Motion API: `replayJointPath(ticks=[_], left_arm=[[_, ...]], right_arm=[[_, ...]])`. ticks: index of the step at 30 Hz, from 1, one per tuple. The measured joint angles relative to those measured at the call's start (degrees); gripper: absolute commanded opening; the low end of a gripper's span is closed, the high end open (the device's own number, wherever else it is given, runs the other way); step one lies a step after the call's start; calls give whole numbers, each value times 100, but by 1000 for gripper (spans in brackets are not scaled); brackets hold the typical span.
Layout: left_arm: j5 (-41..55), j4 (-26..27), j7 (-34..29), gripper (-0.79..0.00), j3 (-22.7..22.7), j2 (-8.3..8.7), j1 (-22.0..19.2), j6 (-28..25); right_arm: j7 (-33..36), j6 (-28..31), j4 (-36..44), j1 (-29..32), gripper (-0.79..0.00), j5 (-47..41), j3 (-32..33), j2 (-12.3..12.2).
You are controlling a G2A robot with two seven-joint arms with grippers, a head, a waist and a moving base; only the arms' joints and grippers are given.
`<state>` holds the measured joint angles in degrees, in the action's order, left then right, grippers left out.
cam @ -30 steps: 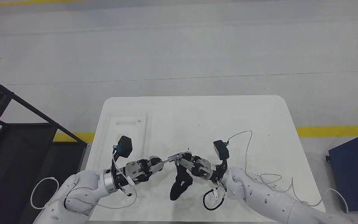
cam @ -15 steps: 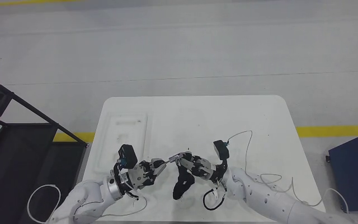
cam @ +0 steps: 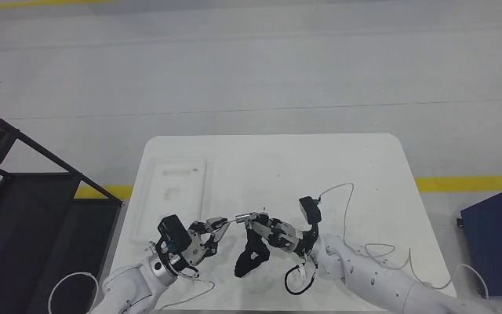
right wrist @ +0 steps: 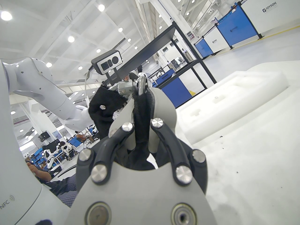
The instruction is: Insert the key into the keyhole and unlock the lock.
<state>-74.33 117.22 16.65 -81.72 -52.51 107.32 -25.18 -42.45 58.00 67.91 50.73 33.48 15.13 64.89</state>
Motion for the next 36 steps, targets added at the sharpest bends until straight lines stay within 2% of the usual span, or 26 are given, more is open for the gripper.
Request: replayJointPath(ticks=[8, 13, 16, 22, 28, 36], left_arm=[[-1849, -235, 1203, -785, 317, -71, 29, 1296], [-2950, -657, 2006, -785, 576, -145, -41, 2619], [-3269, -878, 2262, -785, 723, -190, -138, 3153], [-4214, -1303, 2622, -785, 964, -272, -355, 4280], [-4949, -1670, 2851, -785, 1137, -348, -619, 5191], [-5674, -2078, 2869, -785, 1348, -463, -912, 6348]], right_arm=[[0, 0, 0, 0, -785, 0, 0, 0], [0, 0, 0, 0, -785, 0, 0, 0], [0, 0, 0, 0, -785, 0, 0, 0], [0, 0, 0, 0, -785, 0, 0, 0], [0, 0, 0, 0, -785, 0, 0, 0], [0, 0, 0, 0, -785, 0, 0, 0]])
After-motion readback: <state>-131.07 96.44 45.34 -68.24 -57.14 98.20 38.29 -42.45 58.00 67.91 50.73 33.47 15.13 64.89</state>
